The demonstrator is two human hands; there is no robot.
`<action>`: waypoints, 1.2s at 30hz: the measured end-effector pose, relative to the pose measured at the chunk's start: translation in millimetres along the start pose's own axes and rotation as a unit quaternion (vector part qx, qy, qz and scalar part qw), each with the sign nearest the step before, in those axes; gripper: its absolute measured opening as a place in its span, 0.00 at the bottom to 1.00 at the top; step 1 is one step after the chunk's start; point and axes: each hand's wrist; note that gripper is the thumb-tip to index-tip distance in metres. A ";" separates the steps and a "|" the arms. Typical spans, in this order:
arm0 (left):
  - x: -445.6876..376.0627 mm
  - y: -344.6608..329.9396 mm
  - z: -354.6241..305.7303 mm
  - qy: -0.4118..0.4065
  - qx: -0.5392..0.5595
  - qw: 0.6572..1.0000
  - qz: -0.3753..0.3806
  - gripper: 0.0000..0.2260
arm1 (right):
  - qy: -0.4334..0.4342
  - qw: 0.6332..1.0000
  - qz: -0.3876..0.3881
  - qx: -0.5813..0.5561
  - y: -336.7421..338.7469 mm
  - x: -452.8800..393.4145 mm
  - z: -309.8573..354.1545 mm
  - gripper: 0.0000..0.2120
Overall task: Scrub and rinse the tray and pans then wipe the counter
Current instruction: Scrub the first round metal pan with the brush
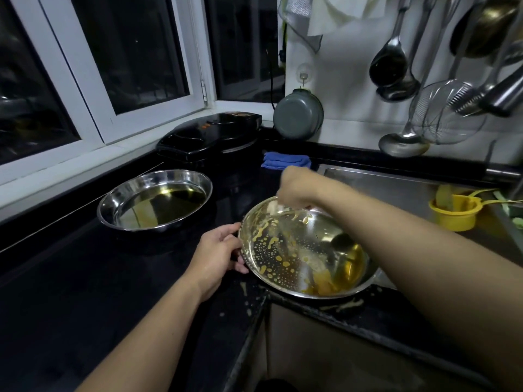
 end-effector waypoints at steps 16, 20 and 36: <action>1.9 -1.5 -3.6 -0.002 0.023 1.000 0.005 0.16 | 0.119 0.967 0.226 0.007 -7.8 31.4 29.9 0.06; 0.8 -4.3 -2.1 -0.004 0.021 1.000 -0.001 0.15 | 0.122 0.958 0.257 0.029 19.7 32.3 26.1 0.06; -6.1 0.1 0.6 -0.002 0.004 1.000 -0.009 0.20 | 0.123 0.963 0.191 0.147 -2.6 28.0 47.0 0.10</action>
Point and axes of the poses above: each hand's wrist, its own x-axis away from the middle knuckle, its own y-axis out of the back of the hand, z = x × y, and after that the axes turned 12 degrees about y, right-handed
